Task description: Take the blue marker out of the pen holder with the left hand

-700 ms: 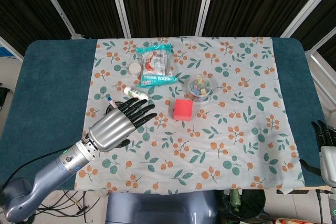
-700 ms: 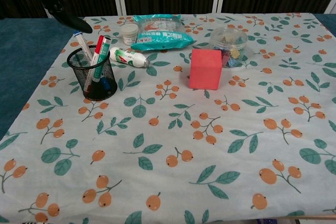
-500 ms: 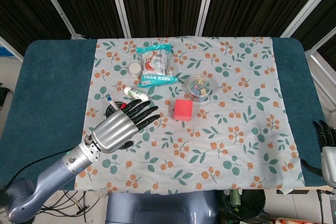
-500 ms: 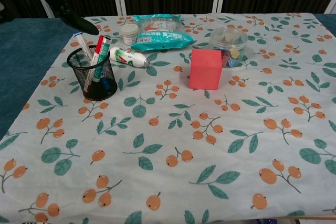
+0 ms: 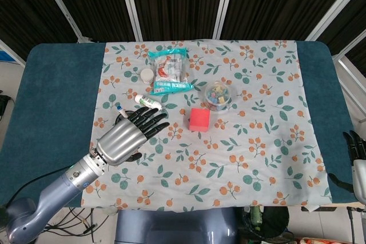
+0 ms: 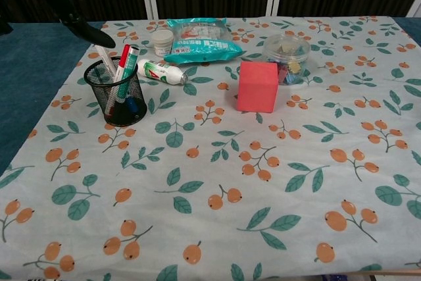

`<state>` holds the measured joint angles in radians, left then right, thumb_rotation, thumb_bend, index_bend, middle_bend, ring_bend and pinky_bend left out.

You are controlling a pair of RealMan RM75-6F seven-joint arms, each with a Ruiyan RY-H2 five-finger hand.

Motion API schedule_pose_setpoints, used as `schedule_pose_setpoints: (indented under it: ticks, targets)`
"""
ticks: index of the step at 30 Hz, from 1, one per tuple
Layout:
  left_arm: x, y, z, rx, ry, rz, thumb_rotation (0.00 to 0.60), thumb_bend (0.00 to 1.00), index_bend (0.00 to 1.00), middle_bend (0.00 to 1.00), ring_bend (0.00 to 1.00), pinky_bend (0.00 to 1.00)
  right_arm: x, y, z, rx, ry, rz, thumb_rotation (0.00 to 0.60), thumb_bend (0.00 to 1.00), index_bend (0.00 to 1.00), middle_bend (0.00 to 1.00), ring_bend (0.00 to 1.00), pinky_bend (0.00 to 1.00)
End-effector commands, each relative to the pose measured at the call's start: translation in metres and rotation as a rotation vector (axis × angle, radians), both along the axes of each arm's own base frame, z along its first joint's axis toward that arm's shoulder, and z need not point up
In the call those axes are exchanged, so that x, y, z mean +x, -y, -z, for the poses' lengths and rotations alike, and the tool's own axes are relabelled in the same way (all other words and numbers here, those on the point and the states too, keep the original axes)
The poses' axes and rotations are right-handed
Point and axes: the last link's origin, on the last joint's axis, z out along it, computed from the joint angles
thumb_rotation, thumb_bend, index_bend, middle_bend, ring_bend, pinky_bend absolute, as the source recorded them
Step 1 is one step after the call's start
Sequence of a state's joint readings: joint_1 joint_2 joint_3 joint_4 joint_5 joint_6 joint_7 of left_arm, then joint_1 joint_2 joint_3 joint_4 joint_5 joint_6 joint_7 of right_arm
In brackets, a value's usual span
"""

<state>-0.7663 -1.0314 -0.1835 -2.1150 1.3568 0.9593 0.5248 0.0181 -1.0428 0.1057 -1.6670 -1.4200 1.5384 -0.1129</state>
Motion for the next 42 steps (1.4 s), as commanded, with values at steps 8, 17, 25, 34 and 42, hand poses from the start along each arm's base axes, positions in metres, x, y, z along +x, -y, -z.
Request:
schedule_pose_setpoints:
  ticks: [8, 17, 25, 34, 42]
  targets:
    - [-0.016, -0.007, 0.001, -0.002, -0.010, -0.085, 0.600, 0.10, 0.09, 0.05, 0.00, 0.13, -0.005, -0.002, -0.003, -0.002, -0.001, 0.017, 0.600, 0.01, 0.07, 0.09, 0.16, 0.17]
    - [-0.037, -0.010, -0.018, 0.030, 0.053, -0.346, 0.600, 0.10, 0.10, 0.06, 0.00, 0.13, -0.006, -0.001, 0.000, 0.015, 0.003, 0.020, 0.600, 0.01, 0.07, 0.09, 0.16, 0.17]
    - [-0.047, -0.022, -0.024, 0.074, -0.028, -0.489, 0.600, 0.10, 0.11, 0.08, 0.00, 0.13, -0.006, 0.000, 0.003, 0.022, -0.006, 0.023, 0.600, 0.01, 0.07, 0.09, 0.16, 0.17]
    - [-0.057, -0.048, -0.018, 0.143, -0.057, -0.610, 0.600, 0.10, 0.11, 0.10, 0.02, 0.21, -0.011, 0.004, 0.009, 0.042, -0.018, 0.046, 0.600, 0.01, 0.07, 0.09, 0.16, 0.17]
    - [-0.063, -0.075, -0.002, 0.161, -0.064, -0.684, 0.600, 0.11, 0.14, 0.14, 0.04, 0.24, -0.017, 0.006, 0.009, 0.036, -0.016, 0.060, 0.600, 0.01, 0.07, 0.09, 0.16, 0.17]
